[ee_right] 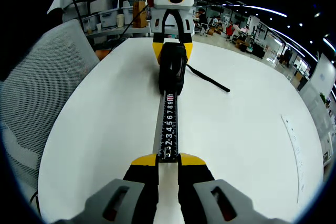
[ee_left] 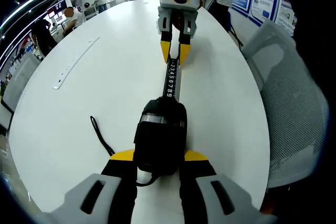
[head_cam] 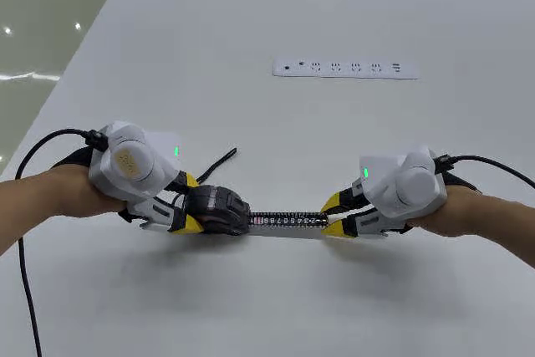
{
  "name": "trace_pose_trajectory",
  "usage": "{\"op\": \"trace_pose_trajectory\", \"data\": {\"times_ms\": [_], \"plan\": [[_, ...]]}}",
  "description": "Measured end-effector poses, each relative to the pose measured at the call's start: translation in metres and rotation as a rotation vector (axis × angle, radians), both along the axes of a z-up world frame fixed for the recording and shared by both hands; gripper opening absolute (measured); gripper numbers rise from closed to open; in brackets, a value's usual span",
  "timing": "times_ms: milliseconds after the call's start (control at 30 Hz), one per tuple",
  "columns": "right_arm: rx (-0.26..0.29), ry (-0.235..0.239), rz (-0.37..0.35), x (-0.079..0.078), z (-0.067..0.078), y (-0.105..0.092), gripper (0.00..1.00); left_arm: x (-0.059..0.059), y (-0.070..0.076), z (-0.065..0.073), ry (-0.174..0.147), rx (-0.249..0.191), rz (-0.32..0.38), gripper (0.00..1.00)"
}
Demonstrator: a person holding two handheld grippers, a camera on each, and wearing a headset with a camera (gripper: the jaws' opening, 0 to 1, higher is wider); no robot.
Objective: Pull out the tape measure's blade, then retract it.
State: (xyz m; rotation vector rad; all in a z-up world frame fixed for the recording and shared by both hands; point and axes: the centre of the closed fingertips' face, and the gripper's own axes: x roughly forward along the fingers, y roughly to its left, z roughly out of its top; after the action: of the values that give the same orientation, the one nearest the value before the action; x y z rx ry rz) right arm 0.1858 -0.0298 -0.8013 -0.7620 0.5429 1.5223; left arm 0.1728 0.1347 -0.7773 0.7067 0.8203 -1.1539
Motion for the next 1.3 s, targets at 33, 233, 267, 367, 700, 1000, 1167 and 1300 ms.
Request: {"op": "trace_pose_trajectory", "data": {"times_ms": [33,233,267,367,700,1000,1167,1300], "plan": [[-0.001,0.0,0.0,0.0,-0.001,-0.001,0.12,0.0,0.0,0.0,0.0,0.0,0.0,0.26],[-0.003,0.0,-0.002,-0.001,0.001,-0.003,0.12,0.0,0.0,0.0,-0.001,0.001,-0.001,0.26],[-0.003,0.0,-0.003,0.0,0.0,-0.004,0.12,0.0,-0.001,0.0,-0.001,0.001,0.0,0.26],[-0.005,0.0,-0.002,-0.001,0.001,-0.004,0.12,0.0,0.0,0.0,0.0,0.001,-0.001,0.26],[-0.008,0.0,-0.002,-0.003,0.003,-0.008,0.12,0.0,0.0,0.0,-0.001,0.003,-0.002,0.26],[-0.009,-0.001,-0.002,-0.002,0.001,-0.012,0.12,-0.001,-0.001,0.0,0.0,0.005,-0.002,0.26],[-0.01,0.001,-0.002,-0.003,0.001,-0.013,0.12,0.0,0.0,-0.001,0.0,0.006,-0.001,0.26],[-0.011,-0.001,-0.002,-0.003,0.002,-0.014,0.12,0.003,0.002,-0.003,0.0,0.007,-0.002,0.26]]}}
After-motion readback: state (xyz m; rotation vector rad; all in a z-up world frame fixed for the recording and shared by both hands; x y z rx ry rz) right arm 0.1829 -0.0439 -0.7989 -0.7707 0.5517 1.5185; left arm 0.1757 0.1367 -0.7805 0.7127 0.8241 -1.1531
